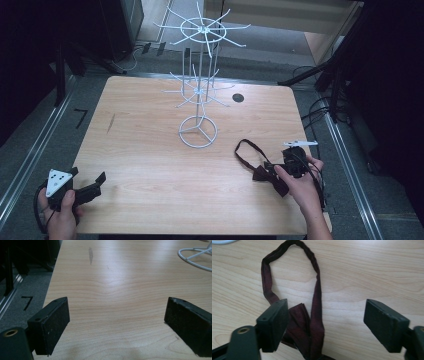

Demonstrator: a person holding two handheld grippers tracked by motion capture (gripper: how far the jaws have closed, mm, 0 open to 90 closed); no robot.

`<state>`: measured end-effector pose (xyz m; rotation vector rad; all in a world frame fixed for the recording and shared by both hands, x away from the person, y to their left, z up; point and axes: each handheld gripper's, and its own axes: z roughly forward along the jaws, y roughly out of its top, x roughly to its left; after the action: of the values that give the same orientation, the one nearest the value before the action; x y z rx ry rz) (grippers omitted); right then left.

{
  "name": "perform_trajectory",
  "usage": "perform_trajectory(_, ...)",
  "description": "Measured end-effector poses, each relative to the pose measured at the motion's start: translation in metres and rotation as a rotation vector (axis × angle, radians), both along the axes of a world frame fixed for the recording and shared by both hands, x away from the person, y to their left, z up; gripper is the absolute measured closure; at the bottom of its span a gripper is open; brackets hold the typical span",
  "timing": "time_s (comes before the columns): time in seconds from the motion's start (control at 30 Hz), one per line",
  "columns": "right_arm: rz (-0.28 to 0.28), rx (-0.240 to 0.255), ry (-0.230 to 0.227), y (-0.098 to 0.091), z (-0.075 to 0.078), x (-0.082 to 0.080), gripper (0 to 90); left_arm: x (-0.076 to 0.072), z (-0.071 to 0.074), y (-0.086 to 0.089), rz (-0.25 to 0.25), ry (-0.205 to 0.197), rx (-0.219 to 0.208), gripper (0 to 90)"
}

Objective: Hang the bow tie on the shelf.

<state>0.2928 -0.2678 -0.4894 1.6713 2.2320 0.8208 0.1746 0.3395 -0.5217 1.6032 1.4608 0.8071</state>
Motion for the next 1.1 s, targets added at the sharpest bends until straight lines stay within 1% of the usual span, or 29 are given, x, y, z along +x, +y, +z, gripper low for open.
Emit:
perform_trajectory(0.07,0.008,-0.003,0.009,0.002,0.000,0.002,16.7,0.000,0.000,0.000,0.004,0.008,-0.004,6.7)
perform_trajectory(0.1,0.027,-0.020,0.038,0.010,0.002,0.006,14.7,0.001,0.000,0.000,0.014,0.030,-0.007,6.7)
perform_trajectory(0.13,0.038,-0.028,0.044,0.013,0.002,0.008,14.4,0.001,0.000,0.000,0.017,0.029,-0.008,6.8)
perform_trajectory(0.2,0.040,-0.030,0.053,0.016,0.004,0.009,14.1,0.001,0.000,0.000,0.016,0.029,-0.007,6.7)
perform_trajectory(0.23,0.047,-0.038,0.066,0.021,0.006,0.012,12.4,0.001,0.000,0.000,0.017,0.027,-0.007,6.7)
perform_trajectory(0.33,0.056,-0.051,0.093,0.028,0.007,0.017,6.7,0.001,0.000,-0.001,0.019,0.027,0.000,6.7)
perform_trajectory(0.37,0.056,-0.053,0.103,0.030,0.007,0.019,3.4,0.001,0.000,-0.001,0.019,0.027,0.000,6.7)
perform_trajectory(0.4,0.056,-0.053,0.103,0.030,0.007,0.019,3.4,0.001,0.000,-0.001,0.019,0.026,0.000,6.7)
perform_trajectory(0.43,0.041,-0.068,0.137,0.035,0.007,0.023,0.0,0.001,0.000,-0.001,0.020,0.026,0.000,6.8)
perform_trajectory(0.47,0.041,-0.068,0.137,0.035,0.007,0.023,0.0,0.001,0.000,-0.001,0.021,0.026,0.000,6.8)
perform_trajectory(0.5,0.058,-0.063,0.160,0.040,0.007,0.025,0.0,0.001,0.000,-0.001,0.021,0.026,0.000,6.8)
perform_trajectory(0.57,0.074,-0.085,0.179,0.047,0.005,0.026,0.0,0.001,0.000,-0.001,0.020,0.027,0.001,6.8)
perform_trajectory(0.6,0.074,-0.085,0.179,0.047,0.005,0.026,0.0,0.001,0.000,-0.001,0.017,0.029,0.002,6.8)
perform_trajectory(0.73,0.097,-0.119,0.197,0.060,0.002,0.028,0.0,0.001,0.000,-0.001,0.015,0.028,0.003,6.8)
perform_trajectory(0.8,0.113,-0.147,0.210,0.069,-0.002,0.031,0.0,0.001,0.000,-0.001,0.014,0.029,0.000,6.8)
perform_trajectory(0.97,0.109,-0.185,0.253,0.077,-0.009,0.038,0.0,0.001,0.000,-0.001,0.012,0.030,-0.003,6.8)
perform_trajectory(1.03,0.102,-0.213,0.270,0.078,-0.012,0.041,0.0,0.001,0.000,-0.001,0.013,0.029,-0.004,6.8)
perform_trajectory(1.07,0.102,-0.213,0.270,0.078,-0.012,0.041,0.0,0.001,0.000,-0.001,0.013,0.029,-0.004,6.8)
perform_trajectory(1.1,0.094,-0.228,0.275,0.079,-0.013,0.042,0.0,0.001,0.000,-0.001,0.013,0.030,-0.005,6.8)
